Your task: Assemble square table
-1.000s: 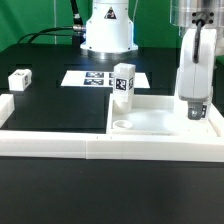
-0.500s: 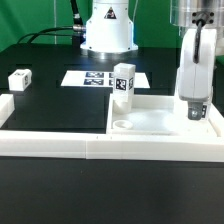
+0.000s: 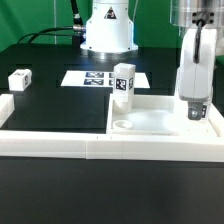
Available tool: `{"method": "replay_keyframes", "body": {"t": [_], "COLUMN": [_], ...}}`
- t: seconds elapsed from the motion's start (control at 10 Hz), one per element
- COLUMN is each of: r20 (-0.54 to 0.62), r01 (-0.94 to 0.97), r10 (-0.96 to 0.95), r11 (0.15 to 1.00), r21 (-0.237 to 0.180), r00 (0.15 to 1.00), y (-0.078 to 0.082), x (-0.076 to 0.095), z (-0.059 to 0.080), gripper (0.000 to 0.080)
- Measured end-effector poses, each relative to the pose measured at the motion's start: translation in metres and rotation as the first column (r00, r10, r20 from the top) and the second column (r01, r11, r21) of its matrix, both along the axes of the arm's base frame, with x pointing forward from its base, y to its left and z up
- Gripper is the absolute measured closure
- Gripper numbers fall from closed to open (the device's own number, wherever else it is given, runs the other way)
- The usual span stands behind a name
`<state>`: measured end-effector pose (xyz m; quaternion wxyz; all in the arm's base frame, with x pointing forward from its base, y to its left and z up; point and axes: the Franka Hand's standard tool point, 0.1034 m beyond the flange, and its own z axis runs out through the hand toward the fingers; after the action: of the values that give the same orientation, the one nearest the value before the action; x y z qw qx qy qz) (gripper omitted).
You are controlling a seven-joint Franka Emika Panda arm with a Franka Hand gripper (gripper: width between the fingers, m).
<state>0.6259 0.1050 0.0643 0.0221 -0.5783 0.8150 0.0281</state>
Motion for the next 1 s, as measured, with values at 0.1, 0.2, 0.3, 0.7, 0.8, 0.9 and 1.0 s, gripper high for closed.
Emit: {"method": "replay_keyframes", "body": {"t": [0.1, 0.2, 0.3, 0.7, 0.8, 0.9, 1.0], "r20": [0.000, 0.010, 0.071, 0.238, 0.263, 0.251, 0.244], "r01": [-0.001, -0.017, -0.066, -0.270, -0.325, -0.394, -0.467], "r10": [0.001, 0.017, 0.065, 0.280, 0.347, 0.418, 0.494], "r11": [1.000, 1.000, 0.998, 0.960, 0.938, 0.908, 0.869], "r21": [0.000, 0.002, 0.010, -0.075, -0.123, -0.140, -0.162], "r00": [1.000, 1.000, 0.995, 0.930, 0.901, 0.873, 0.834], "y": [0.000, -0.001, -0.009, -0.044, -0.049, -0.048, -0.048], "x": [0.000, 0.002, 0.010, 0.016, 0.013, 0.011, 0.011], "z": [0.000, 0.003, 0.020, 0.051, 0.046, 0.045, 0.045], "gripper": [0.0150, 0.0150, 0.0150, 0.0150, 0.0150, 0.0150, 0.0150]}}
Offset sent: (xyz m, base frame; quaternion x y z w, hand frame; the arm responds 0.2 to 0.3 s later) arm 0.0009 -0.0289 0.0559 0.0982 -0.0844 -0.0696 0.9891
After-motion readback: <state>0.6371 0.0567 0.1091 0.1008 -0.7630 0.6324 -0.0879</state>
